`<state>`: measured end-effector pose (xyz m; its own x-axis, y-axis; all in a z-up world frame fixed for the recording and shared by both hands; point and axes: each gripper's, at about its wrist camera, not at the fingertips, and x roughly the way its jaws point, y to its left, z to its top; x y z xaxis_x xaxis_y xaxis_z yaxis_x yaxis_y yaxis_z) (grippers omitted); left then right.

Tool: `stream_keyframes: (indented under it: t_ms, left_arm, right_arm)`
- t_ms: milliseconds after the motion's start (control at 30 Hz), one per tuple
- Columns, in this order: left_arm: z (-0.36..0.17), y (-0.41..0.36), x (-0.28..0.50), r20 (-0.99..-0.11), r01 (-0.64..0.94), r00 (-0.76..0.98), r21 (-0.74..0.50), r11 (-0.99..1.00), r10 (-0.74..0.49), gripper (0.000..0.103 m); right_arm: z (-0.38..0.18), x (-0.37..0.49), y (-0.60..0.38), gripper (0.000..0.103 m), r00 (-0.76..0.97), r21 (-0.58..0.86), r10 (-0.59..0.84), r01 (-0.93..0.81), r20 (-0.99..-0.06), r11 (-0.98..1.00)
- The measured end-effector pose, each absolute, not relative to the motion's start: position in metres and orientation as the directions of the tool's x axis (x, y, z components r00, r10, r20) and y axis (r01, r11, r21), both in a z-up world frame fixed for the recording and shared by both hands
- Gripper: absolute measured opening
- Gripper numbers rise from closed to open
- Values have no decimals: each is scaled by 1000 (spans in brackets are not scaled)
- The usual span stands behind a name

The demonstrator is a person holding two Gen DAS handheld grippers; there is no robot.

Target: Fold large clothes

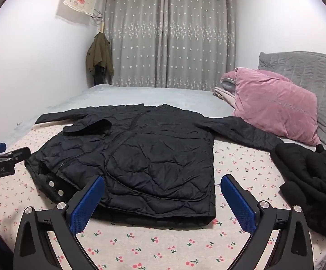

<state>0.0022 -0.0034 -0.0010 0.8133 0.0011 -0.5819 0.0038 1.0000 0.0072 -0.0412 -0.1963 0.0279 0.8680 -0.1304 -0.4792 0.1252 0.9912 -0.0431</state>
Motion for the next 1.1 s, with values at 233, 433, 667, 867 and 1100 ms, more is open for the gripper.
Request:
stream_keyframes:
  t_ms: [233, 433, 667, 867, 1100]
  left_arm:
    - [-5, -1, 4, -580, 2, 814, 24, 1000, 12, 103]
    - [-6, -1, 5, -580, 4, 814, 15, 1000, 6, 103]
    - [-7, -2, 4, -587, -5, 809, 5, 1000, 7, 103]
    - [-8, 7, 10, -603, -15, 797, -51, 999, -19, 103]
    - [-6, 26, 16, -560, -35, 828, -112, 993, -34, 103]
  right_arm:
    - [26, -48, -198, 103, 870, -59, -154, 143, -469, 988]
    - [26, -43, -202, 103, 861, -56, -166, 158, -481, 986]
    - [25, -42, -205, 103, 865, -43, -161, 160, -476, 986]
    - [23, -40, -204, 103, 850, -75, -191, 178, -492, 981]
    - [23, -36, -202, 103, 789, -98, -207, 185, -579, 978]
